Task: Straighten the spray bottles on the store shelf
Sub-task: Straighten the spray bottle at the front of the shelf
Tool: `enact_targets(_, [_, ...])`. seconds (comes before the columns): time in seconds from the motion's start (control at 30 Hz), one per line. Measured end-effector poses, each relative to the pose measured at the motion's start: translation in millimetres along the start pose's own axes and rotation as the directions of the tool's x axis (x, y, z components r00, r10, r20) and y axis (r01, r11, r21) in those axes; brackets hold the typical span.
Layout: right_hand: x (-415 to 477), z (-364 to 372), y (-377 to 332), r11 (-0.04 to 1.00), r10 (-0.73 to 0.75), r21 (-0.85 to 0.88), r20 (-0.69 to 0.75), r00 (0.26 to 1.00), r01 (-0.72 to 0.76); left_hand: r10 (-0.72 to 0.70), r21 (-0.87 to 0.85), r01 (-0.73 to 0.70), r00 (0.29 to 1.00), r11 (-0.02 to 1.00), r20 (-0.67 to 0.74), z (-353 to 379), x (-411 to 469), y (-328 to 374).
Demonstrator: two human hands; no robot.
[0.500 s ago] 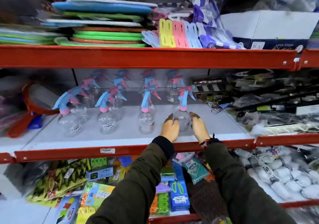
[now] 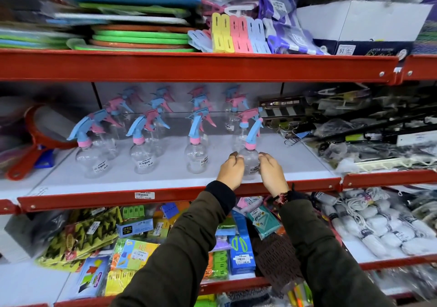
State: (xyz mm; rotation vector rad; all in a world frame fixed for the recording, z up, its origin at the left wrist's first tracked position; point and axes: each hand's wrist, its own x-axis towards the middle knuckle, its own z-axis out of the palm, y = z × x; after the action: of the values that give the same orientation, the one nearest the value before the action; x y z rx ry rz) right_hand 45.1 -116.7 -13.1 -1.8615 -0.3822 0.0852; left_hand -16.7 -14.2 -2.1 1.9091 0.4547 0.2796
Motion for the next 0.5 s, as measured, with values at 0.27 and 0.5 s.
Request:
enact_targets(0.27, [-4.2,-3.7,-13.6,0.999,0.053,-0.008,0.017,0.998,-0.053,0.014,-0.021,-0.014,1.0,1.0,-0.006,-2.1,-13.2,8.2])
enact_targets(0.5, [-11.1,-5.9,-2.7,0.999,0.044,-0.028,0.05,0.998,-0.043,0.003,-0.009,-0.002,1.0,1.0,0.031,2.6,-16.9,7.6])
